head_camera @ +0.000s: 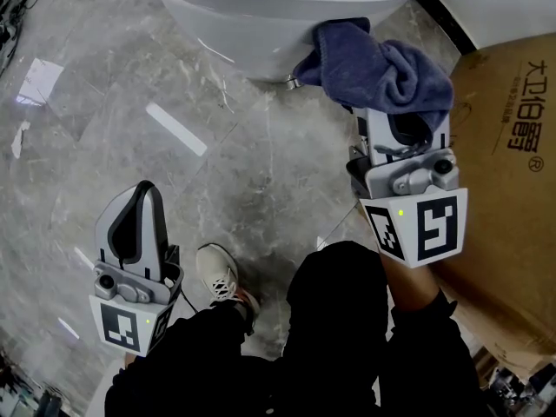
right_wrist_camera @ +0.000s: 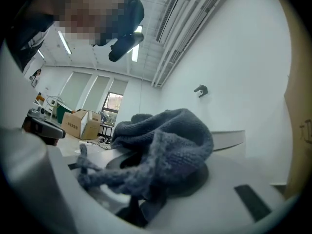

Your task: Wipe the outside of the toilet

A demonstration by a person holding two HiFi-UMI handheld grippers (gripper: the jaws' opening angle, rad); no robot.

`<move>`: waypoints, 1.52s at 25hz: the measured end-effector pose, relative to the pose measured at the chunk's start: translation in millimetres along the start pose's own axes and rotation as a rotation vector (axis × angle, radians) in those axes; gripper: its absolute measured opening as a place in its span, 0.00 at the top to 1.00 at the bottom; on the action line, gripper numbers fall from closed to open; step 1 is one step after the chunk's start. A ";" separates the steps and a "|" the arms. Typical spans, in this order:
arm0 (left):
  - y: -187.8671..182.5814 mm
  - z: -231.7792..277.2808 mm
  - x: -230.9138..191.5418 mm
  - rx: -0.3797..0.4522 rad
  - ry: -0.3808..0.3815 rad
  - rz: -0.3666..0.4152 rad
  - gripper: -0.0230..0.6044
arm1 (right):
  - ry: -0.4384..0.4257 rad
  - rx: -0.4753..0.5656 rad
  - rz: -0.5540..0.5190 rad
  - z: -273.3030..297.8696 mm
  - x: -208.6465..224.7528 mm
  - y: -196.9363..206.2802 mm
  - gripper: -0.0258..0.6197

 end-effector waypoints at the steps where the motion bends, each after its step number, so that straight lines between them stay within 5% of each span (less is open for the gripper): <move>1: 0.9 0.1 -0.2 -0.002 0.001 -0.002 0.95 | -0.007 -0.005 -0.002 2.2 -0.8 3.3 0.81; 38: 22.3 13.0 1.8 -0.047 0.044 -0.034 0.95 | -0.031 -0.176 0.150 19.2 38.0 146.7 0.81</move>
Point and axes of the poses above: the fingertips, and each gripper's own axes: z forward along the fingers, x to its right, y out of its underside, the point moved 3 cm from there along -z, backward along the fingers, and after that the axes turned 14 degrees about z, right-handed, at the moved point
